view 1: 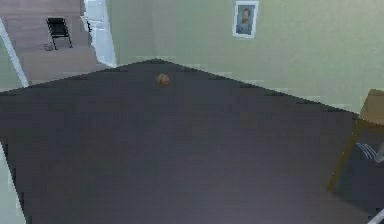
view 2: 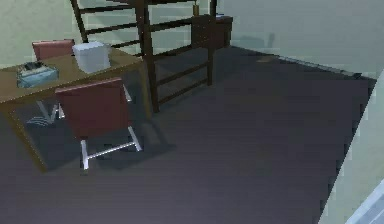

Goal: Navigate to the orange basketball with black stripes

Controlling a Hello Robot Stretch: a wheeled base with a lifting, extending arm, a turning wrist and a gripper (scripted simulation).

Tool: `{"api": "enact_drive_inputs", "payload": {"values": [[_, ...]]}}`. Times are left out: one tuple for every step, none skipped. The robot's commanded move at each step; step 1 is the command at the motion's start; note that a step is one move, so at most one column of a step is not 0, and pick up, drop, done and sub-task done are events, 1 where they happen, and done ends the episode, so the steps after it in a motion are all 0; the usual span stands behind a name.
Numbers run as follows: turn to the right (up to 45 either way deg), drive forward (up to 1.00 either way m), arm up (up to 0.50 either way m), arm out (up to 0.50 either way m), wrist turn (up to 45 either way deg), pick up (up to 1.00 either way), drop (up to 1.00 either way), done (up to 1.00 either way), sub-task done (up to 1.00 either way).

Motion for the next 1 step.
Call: {"api": "enact_drive_inputs", "payload": {"values": [[-12.0,0.0,0.0,0.0,0.0,0.0,0.0,0.0,0.0]]}}
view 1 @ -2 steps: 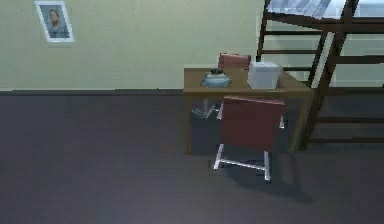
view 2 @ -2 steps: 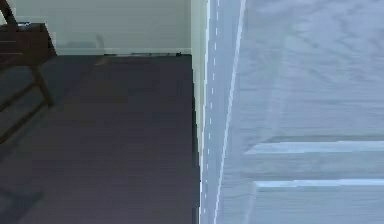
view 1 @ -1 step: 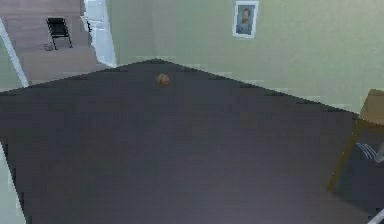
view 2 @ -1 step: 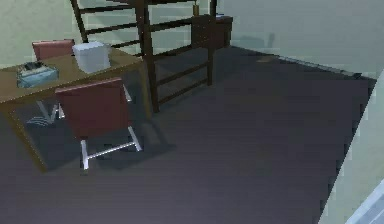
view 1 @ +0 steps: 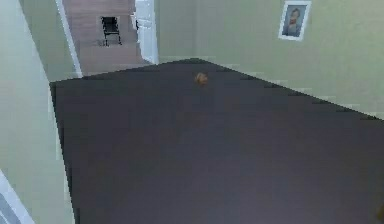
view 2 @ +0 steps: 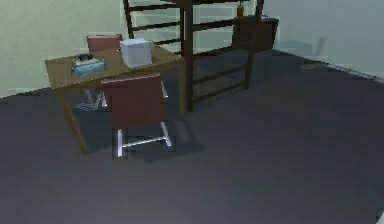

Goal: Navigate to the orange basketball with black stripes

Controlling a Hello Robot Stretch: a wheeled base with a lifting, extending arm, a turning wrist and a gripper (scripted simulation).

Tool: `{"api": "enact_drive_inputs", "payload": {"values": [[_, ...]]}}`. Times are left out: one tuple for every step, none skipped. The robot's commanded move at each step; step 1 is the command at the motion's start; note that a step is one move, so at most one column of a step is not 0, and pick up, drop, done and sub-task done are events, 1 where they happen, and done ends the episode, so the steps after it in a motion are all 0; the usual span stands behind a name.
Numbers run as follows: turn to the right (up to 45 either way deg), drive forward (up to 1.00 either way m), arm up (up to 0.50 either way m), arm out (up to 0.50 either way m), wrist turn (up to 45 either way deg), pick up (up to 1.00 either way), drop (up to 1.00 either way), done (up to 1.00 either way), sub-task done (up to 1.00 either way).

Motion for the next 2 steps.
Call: {"api": "enact_drive_inputs", "payload": {"values": [[0.0,0.25,0.0,0.0,0.0,0.0,0.0,0.0,0.0],[45.0,0.0,0.0,0.0,0.0,0.0,0.0,0.0,0.0]]}}
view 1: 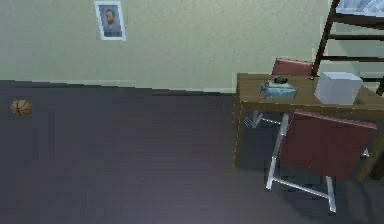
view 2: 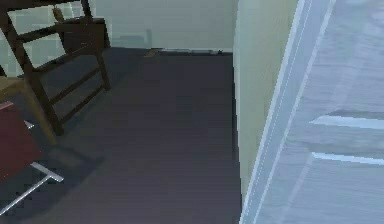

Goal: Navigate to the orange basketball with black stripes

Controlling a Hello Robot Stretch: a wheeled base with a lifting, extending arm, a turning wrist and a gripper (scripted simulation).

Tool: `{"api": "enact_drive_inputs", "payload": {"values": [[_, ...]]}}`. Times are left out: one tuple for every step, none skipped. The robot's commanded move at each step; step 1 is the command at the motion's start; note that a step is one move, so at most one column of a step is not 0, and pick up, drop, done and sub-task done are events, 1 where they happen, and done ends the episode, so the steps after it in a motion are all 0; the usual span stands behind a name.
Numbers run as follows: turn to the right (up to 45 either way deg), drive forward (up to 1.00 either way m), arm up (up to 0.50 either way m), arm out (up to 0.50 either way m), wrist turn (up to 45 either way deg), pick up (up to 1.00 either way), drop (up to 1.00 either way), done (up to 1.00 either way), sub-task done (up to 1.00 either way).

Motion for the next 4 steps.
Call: {"api": "enact_drive_inputs", "payload": {"values": [[6.0,0.0,0.0,0.0,0.0,0.0,0.0,0.0,0.0],[0.0,0.25,0.0,0.0,0.0,0.0,0.0,0.0,0.0],[-45.0,0.0,0.0,0.0,0.0,0.0,0.0,0.0,0.0],[0.0,1.0,0.0,0.0,0.0,0.0,0.0,0.0,0.0]]}}
